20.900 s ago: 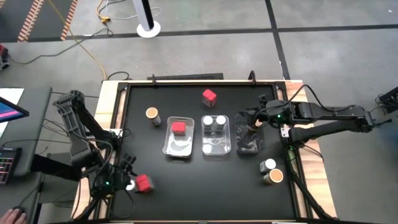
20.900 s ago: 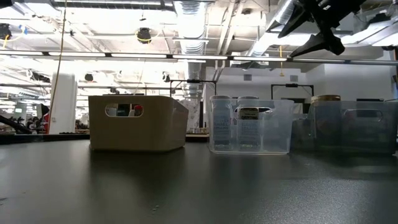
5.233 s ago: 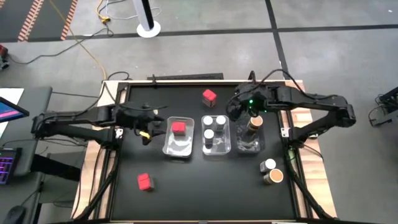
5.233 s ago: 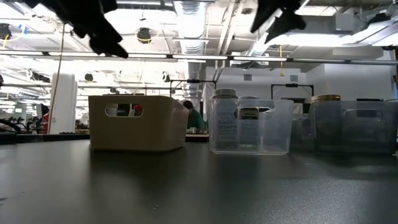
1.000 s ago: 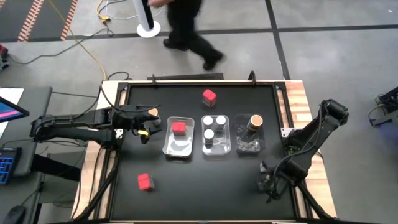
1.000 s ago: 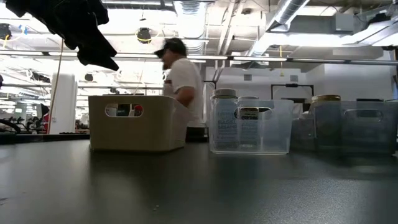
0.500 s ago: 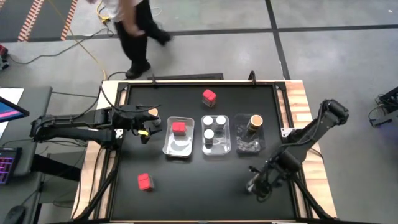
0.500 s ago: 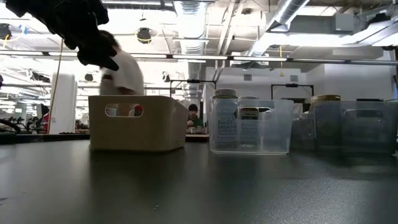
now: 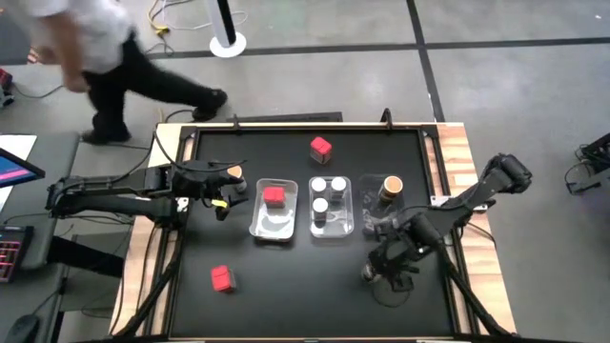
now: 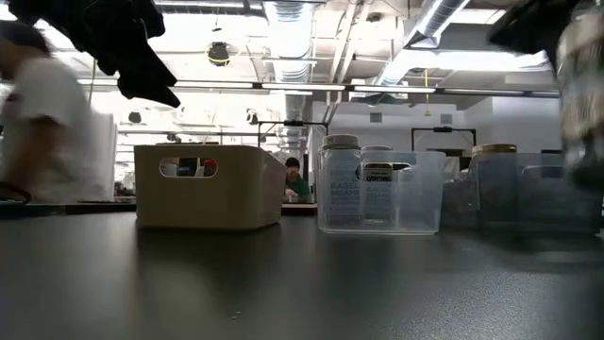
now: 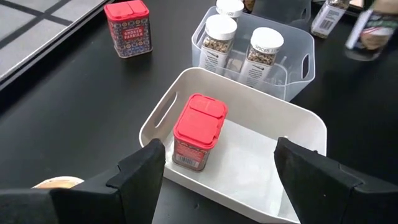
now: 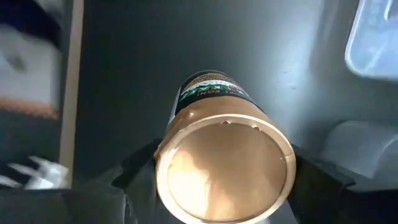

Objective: Sort spices by type
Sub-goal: Put the bottom brown seasoning bottle into the black bin

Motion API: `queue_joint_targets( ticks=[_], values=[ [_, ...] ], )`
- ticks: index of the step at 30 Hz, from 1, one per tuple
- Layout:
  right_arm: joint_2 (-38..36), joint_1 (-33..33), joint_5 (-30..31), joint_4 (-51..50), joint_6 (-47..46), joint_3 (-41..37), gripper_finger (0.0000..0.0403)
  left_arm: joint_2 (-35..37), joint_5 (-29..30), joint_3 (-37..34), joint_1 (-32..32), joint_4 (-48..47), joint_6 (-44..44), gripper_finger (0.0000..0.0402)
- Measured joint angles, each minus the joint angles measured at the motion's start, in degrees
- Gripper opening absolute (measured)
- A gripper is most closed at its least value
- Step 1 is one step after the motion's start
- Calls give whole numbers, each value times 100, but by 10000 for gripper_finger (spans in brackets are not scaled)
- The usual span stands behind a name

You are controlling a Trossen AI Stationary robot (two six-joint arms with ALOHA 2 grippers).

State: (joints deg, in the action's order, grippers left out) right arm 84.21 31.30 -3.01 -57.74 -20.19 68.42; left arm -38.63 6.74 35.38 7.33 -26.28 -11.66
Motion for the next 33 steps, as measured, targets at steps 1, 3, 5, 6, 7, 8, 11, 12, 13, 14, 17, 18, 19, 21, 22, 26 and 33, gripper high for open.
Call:
queue_joint_targets(
  ticks=[1, 3, 5, 6, 7, 8, 11, 12, 13, 14, 17, 18, 19, 21, 22, 26, 33],
  values=[
    [117, -52, -2, -56, 369, 0, 296, 2, 0, 0, 0, 0, 53, 290],
    [406, -119, 0, -234, 1037, 7, 296, 0, -2, 0, -2, -2, 130, 290],
    [749, -153, 3, -640, 1558, 142, 296, 0, 0, 0, -1, 0, 138, 290],
    [910, -152, 35, -862, 1768, 239, 297, 0, 0, 0, -2, -2, 136, 290],
    [1044, -152, 115, -1076, 1928, 361, 300, 0, 0, 0, 0, 2, 136, 290],
    [1122, -151, 217, -1211, 2037, 444, 305, 0, 0, 0, -2, 0, 136, 290],
    [1165, -150, 304, -1231, 2311, 531, 310, 0, 0, 0, -1, 2, 134, 290],
    [1142, -152, 319, -1191, 2330, 535, 309, 0, 0, 0, -1, 0, 134, 290],
    [1123, -152, 363, -1191, 2331, 539, 307, 0, 0, 0, -1, 3, 133, 290],
    [1096, -151, 418, -1209, 2328, 540, 305, 0, 0, 0, 0, 4, 133, 290],
    [1067, -129, 476, -1251, 2326, 540, 307, 0, 0, 0, -2, 2, 89, 290],
    [1066, -128, 495, -1247, 2286, 540, 312, 0, 2, 0, -1, 3, 80, 290],
    [1066, -119, 514, -1240, 2212, 540, 317, 0, 14, 0, -1, 3, 79, 290],
    [1066, -101, 514, -1205, 2195, 538, 331, 0, 26, 0, -1, 4, 69, 290],
    [1062, -94, 513, -1168, 2270, 538, 337, 0, 33, 0, -2, 2, 56, 290],
    [1057, -95, 511, -1025, 2608, 538, 354, 0, 33, 0, -1, 4, -37, 290],
    [1057, -95, 516, -1014, 2629, 538, 368, 0, 31, 0, -1, 4, -122, 290]
  ],
)
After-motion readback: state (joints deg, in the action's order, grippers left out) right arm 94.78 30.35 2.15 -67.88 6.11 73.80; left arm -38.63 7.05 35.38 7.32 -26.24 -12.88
